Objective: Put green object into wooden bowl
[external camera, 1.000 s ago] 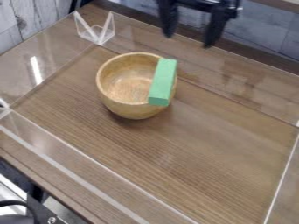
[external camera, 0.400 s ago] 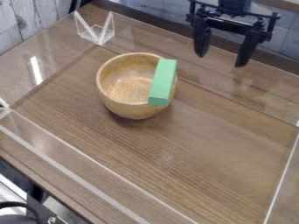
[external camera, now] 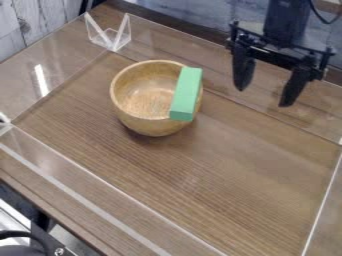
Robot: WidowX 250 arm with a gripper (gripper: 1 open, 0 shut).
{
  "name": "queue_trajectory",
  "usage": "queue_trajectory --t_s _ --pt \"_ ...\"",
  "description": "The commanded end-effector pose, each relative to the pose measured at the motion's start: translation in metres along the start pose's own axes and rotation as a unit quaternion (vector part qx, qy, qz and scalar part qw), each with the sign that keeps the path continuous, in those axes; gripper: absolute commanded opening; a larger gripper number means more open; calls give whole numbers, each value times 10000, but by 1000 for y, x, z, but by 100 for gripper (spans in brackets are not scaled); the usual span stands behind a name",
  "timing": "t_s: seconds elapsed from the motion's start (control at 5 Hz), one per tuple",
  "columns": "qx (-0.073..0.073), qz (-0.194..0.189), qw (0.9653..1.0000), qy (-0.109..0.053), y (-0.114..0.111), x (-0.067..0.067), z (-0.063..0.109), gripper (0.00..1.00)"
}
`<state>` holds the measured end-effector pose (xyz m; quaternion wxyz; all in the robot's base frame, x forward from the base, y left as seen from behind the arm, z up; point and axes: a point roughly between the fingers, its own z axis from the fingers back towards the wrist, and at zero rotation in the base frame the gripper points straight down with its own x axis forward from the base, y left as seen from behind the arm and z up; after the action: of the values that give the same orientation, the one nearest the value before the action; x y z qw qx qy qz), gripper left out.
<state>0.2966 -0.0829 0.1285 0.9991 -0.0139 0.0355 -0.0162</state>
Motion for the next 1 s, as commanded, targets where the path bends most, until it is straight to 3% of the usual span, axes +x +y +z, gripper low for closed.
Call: queue_trajectory --t_s 0.0,0.6,0.8 --pt "-22 -77 9989 -466 -3 5 25 100" --pt "38 -54 9964 -841 11 14 48 100" --pt "28 274 9953 -927 25 18 45 100"
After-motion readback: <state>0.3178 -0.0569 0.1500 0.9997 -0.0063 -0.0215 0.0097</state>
